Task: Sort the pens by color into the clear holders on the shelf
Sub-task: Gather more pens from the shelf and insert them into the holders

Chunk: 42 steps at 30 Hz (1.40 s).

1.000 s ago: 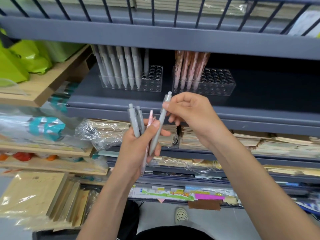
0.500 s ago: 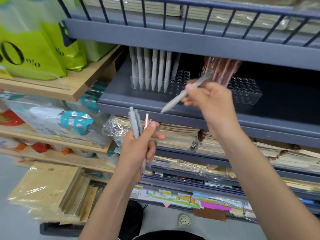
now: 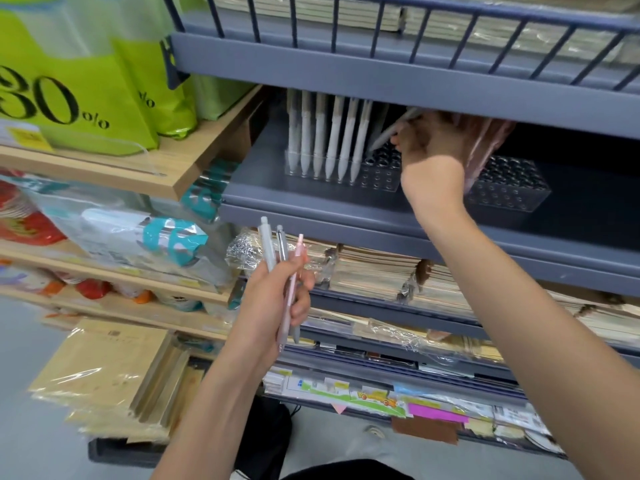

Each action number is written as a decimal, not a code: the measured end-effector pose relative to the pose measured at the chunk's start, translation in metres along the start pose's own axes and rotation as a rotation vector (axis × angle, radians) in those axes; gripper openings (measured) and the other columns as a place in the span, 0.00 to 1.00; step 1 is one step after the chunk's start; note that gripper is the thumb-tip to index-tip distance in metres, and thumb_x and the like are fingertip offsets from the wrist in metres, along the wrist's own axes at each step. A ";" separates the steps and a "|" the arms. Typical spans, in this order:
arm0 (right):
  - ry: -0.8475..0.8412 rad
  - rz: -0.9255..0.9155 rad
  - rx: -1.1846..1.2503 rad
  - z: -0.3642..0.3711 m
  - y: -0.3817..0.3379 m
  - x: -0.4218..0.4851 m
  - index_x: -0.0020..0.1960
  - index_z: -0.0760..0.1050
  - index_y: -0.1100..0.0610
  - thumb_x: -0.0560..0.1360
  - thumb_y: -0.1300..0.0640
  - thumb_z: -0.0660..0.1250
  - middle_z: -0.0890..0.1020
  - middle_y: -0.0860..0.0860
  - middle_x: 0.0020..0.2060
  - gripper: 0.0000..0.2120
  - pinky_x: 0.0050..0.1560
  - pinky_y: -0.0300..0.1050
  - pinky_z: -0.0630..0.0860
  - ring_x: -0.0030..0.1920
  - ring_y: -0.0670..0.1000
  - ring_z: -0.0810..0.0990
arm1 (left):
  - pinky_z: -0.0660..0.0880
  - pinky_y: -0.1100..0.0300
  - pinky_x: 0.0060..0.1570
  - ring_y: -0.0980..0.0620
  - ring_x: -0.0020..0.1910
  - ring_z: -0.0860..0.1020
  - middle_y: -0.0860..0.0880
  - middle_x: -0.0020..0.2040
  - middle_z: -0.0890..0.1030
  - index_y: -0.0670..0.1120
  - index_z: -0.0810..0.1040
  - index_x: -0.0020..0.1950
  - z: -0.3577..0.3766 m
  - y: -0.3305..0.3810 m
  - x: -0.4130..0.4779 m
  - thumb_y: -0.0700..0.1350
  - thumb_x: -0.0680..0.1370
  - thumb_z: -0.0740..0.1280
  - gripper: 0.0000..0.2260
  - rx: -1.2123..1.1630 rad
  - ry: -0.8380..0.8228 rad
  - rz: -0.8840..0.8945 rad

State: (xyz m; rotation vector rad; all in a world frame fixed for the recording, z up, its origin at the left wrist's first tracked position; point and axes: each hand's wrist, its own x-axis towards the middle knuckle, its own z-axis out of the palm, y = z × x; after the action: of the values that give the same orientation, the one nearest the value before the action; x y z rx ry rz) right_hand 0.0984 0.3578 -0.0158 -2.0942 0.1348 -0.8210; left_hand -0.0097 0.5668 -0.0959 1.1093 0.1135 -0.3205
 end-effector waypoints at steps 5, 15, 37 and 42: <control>-0.097 0.053 -0.304 0.011 -0.012 0.019 0.61 0.76 0.58 0.81 0.53 0.58 0.81 0.59 0.56 0.14 0.58 0.52 0.74 0.57 0.61 0.78 | 0.62 0.65 0.19 0.54 0.22 0.66 0.46 0.36 0.79 0.42 0.75 0.57 -0.006 0.001 0.001 0.48 0.83 0.64 0.10 0.029 0.031 0.043; -0.101 0.060 -0.297 0.017 -0.009 0.021 0.58 0.77 0.61 0.79 0.53 0.64 0.84 0.57 0.52 0.13 0.58 0.47 0.74 0.57 0.60 0.79 | 0.63 0.65 0.19 0.55 0.21 0.66 0.44 0.42 0.85 0.44 0.76 0.52 -0.012 -0.001 -0.001 0.53 0.76 0.70 0.14 0.107 0.052 0.112; -0.731 0.306 0.507 -0.017 -0.025 -0.113 0.50 0.81 0.62 0.73 0.62 0.73 0.85 0.56 0.38 0.06 0.34 0.41 0.77 0.35 0.51 0.81 | 0.65 0.63 0.19 0.53 0.21 0.67 0.44 0.34 0.79 0.45 0.80 0.41 -0.008 -0.011 -0.014 0.46 0.81 0.65 0.10 0.035 -0.060 0.173; -0.442 0.369 0.557 -0.029 -0.020 -0.107 0.48 0.80 0.61 0.74 0.63 0.71 0.85 0.56 0.38 0.03 0.35 0.41 0.77 0.34 0.49 0.80 | 0.63 0.63 0.20 0.51 0.22 0.65 0.39 0.36 0.75 0.51 0.81 0.37 -0.006 -0.013 -0.019 0.53 0.79 0.66 0.12 0.134 -0.070 0.169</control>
State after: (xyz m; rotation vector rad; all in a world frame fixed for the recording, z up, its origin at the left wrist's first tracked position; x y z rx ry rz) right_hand -0.0063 0.3905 -0.0430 -1.6019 0.0419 -0.1335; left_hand -0.0313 0.5710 -0.1050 1.2298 -0.0646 -0.2181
